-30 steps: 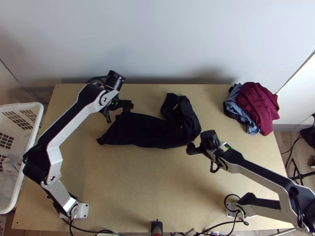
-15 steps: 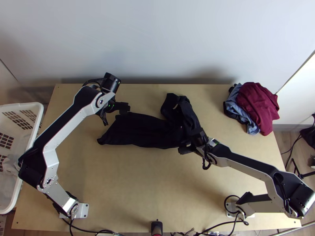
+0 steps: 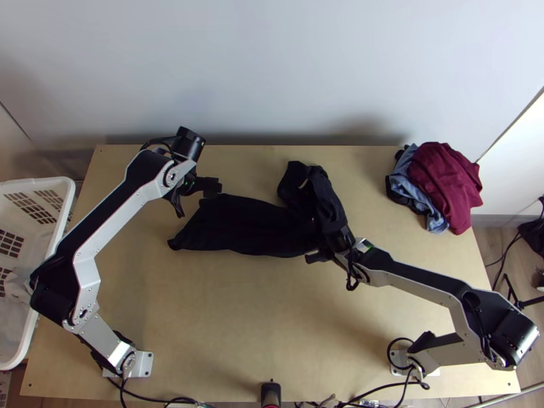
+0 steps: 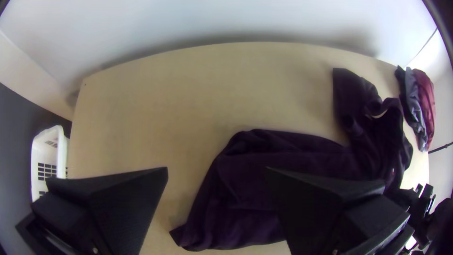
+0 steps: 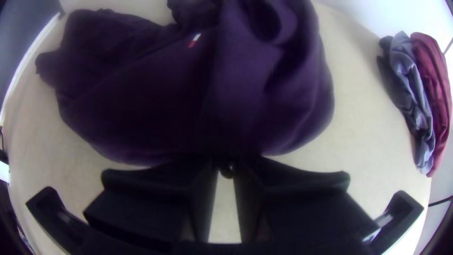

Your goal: Fold the t-shirt

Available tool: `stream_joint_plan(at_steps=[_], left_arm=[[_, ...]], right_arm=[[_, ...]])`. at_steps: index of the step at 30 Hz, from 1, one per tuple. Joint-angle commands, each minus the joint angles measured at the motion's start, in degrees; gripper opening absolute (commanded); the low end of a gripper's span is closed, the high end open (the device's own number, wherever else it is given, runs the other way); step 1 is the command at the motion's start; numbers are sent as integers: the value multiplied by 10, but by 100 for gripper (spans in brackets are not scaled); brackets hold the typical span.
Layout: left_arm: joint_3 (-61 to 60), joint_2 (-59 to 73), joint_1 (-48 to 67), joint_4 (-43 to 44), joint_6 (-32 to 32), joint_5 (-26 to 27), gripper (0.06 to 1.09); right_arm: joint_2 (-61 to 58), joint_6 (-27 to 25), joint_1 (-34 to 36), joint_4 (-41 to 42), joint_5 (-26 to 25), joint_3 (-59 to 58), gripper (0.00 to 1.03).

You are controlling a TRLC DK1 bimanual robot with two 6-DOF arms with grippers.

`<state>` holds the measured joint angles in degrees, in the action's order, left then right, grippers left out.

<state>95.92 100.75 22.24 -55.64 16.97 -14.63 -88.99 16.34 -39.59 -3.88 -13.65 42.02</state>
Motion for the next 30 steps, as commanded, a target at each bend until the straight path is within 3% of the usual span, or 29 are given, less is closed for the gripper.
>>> stream_joint_plan(at_steps=[1, 7, 16, 20, 30], left_arm=[[-22, -12, -7, 0, -4, 0, 104], [-86, -50, -4, 13, -10, 0, 104], [-137, -74, -4, 18, -15, 6, 104], [-160, -96, 9, 18, -26, 8, 104], [-275, -202, -13, 20, -99, 51, 104]], right_arm=[[29, -43, -7, 17, -15, -4, 3], [131, -74, 0, -20, -15, 39, 3], [139, -73, 11, -217, -17, 334, 3], [129, -77, 9, -227, -21, 387, 3], [123, -66, 7, -223, -23, 373, 3]])
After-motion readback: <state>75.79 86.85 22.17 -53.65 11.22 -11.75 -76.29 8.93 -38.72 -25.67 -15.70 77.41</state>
